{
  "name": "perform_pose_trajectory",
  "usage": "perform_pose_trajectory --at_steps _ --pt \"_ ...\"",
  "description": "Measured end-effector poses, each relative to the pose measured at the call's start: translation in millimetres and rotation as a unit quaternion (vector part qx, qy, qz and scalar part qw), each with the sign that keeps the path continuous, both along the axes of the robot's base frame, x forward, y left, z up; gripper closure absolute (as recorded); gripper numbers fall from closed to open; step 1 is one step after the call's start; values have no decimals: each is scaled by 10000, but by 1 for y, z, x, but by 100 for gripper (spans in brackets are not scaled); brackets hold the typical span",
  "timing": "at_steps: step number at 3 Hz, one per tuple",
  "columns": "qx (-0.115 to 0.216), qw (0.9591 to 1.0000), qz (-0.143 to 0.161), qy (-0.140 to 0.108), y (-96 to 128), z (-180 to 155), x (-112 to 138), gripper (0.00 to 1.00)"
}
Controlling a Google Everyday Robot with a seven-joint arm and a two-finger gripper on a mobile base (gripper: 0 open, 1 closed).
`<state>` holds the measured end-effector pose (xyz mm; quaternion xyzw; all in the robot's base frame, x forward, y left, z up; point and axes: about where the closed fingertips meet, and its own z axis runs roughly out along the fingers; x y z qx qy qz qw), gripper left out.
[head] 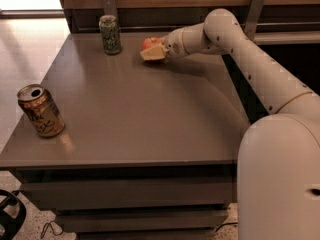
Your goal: Move apple near orange can
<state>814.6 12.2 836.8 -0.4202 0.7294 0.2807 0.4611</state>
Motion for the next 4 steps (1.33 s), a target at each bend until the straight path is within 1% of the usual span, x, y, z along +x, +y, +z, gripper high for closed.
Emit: perform_pose_trajectory --at_steps 1,2,3,4 --pt "1 10000 21 13 3 -2 0 100" --pt "1 10000 21 13 3 -2 0 100" --pt "-104 9999 107 -32 6 9 -1 100" --pt "-80 9995 276 -151 -1 32 -14 100"
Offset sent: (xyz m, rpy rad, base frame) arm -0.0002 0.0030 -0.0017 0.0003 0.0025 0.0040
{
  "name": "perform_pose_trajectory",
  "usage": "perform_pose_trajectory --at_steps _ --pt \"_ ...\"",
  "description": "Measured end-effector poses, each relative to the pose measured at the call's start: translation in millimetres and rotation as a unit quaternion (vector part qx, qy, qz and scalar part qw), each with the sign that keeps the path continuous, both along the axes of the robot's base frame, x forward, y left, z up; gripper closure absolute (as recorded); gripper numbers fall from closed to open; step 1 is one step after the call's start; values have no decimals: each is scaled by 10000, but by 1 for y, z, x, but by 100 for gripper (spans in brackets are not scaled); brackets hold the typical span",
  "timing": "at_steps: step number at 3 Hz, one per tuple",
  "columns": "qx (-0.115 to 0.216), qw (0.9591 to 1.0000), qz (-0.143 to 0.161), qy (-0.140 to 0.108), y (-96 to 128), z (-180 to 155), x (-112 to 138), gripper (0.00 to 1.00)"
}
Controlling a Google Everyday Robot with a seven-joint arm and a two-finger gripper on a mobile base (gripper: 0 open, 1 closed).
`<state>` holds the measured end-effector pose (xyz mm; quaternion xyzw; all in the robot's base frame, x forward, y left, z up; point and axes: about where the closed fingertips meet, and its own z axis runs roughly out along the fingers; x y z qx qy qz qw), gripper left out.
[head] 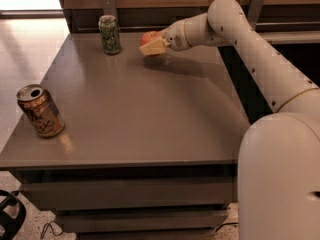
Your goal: Move apple near orange can
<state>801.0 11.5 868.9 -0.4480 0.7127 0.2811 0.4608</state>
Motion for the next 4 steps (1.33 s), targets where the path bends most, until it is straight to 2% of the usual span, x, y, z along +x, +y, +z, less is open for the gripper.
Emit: perform_pose_trajectory --at_steps 2,3,4 --pt "184 9992 324 -139 -11 42 -59 100" --pt "189 9988 434 -147 -1 52 -104 100" --pt "225 9981 563 -140 18 47 -140 100"
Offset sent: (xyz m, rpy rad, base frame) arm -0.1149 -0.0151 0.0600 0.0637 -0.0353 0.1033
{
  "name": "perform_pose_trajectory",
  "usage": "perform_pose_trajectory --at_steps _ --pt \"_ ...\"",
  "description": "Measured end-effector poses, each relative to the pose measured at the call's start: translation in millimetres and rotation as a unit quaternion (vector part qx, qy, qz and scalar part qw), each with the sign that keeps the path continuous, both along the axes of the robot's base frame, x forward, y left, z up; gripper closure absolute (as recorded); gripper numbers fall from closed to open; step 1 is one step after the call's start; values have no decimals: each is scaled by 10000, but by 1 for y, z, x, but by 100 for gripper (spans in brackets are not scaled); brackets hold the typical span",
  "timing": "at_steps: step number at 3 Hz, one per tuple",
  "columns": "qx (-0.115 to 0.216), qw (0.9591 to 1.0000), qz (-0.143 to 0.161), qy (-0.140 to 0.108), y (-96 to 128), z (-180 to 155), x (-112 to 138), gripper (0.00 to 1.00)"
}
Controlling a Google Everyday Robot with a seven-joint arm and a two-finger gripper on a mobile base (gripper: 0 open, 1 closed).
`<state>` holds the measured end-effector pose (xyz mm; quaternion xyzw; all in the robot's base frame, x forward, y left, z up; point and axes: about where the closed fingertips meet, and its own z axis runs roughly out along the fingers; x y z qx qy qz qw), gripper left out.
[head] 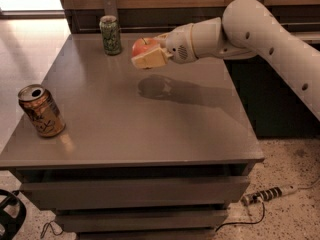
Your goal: Move apple near orange can
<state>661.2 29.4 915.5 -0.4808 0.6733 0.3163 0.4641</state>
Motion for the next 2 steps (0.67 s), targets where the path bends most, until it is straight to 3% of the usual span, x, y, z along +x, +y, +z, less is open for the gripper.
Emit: perform_pose_trajectory --at_steps 2 --pt "-10 9994 322 -156 58 -15 -58 100"
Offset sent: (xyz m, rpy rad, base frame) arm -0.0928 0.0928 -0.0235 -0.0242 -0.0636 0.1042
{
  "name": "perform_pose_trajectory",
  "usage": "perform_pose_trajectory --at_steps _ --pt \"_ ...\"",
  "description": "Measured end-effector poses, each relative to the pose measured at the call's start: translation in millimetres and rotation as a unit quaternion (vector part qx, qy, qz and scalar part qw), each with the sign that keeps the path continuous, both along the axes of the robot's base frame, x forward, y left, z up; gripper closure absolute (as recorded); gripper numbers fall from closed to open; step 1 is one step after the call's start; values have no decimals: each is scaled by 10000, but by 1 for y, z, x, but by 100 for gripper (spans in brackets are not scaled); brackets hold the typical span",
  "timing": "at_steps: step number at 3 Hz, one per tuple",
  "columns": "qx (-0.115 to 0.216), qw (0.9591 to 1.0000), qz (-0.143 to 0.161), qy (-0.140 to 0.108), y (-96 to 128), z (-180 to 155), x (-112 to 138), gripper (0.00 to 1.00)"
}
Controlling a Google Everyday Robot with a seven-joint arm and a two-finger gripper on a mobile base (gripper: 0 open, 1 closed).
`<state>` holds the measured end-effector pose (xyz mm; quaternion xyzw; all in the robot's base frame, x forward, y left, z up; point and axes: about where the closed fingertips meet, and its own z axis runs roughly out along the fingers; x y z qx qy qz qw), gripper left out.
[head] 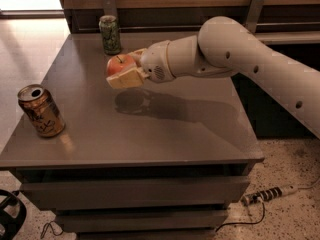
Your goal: Move apple near orange can
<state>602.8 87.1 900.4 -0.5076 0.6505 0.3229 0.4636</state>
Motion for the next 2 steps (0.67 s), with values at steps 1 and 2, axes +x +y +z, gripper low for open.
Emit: perform_pose_trajectory --at_steps 1,2 --pt "-33 9992 399 -15 25 -3 -26 100" --pt "-36 9961 877 110 38 -9 -47 100"
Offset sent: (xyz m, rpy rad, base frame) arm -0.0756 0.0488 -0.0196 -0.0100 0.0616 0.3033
